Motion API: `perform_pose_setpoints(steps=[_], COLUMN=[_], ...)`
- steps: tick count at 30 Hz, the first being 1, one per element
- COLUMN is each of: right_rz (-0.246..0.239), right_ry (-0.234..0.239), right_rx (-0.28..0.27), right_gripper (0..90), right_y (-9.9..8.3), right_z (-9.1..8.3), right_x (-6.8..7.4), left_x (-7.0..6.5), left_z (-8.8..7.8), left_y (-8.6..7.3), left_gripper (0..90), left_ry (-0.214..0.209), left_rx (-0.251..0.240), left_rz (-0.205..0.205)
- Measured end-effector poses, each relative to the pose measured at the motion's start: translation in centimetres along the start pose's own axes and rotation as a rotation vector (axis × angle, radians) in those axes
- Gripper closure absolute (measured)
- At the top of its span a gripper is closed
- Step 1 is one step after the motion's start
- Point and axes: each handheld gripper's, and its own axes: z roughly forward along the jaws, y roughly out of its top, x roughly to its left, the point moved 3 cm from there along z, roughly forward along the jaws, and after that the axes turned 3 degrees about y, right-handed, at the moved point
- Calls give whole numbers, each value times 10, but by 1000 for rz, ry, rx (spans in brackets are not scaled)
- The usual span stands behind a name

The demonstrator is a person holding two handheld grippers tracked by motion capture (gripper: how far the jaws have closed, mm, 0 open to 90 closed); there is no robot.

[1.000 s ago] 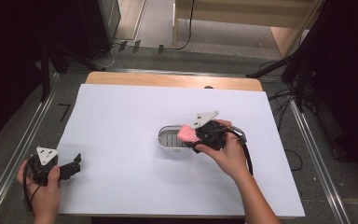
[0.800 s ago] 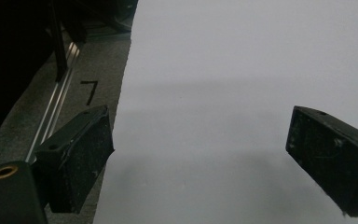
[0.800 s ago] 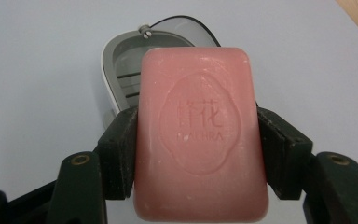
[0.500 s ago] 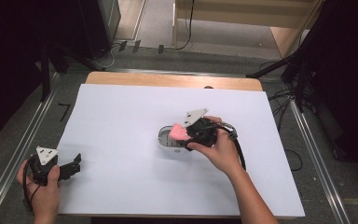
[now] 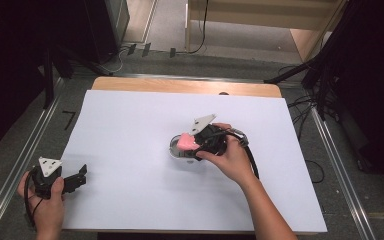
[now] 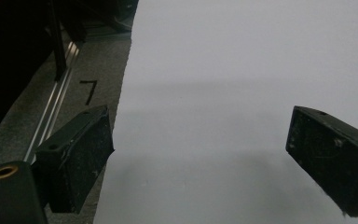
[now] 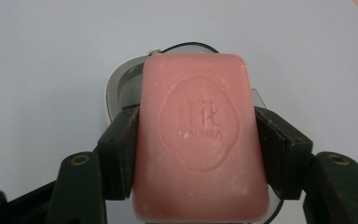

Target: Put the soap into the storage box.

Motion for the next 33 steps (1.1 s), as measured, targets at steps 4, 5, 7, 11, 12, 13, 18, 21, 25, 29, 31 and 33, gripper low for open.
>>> perform_pose_setpoints(steps=[4,5,7,11,12,13,18,21,25,29,31,33], right_rz=[-1,-1,1,21,21,34,68,94,118,161,173,208], right_ry=[2,4,7,-6,-6,-6,4,-16,-35,-59,-64,-117], right_rx=[-9,-10,-13,-33,-33,-47,-46,-55,-62,-85,-89,-98], right_gripper=[385,385,389,440,440,424,348,303,259,218,206,145], right_y=[1,0,0,0,0,0,-4,-11,-17,-28,-30,-38], right_z=[1,2,2,-1,-1,-4,-8,-10,-14,-24,-26,-32], right_x=[0,0,-1,-1,-1,-2,-2,-2,-1,-3,-3,-4], left_x=[0,0,0,0,0,0,0,0,-1,-1,-1,-1], left_z=[0,0,0,0,0,0,0,0,0,0,0,0], left_y=[0,0,0,0,0,0,0,0,0,0,0,0], left_gripper=[77,77,77,77,77,77,77,77,77,77,77,77], left_ry=[0,0,2,0,0,0,-3,-1,-1,2,4,4], left_rx=[1,3,2,2,2,1,3,-1,-2,-1,1,1], left_rz=[1,5,4,6,6,6,6,5,5,6,8,9])
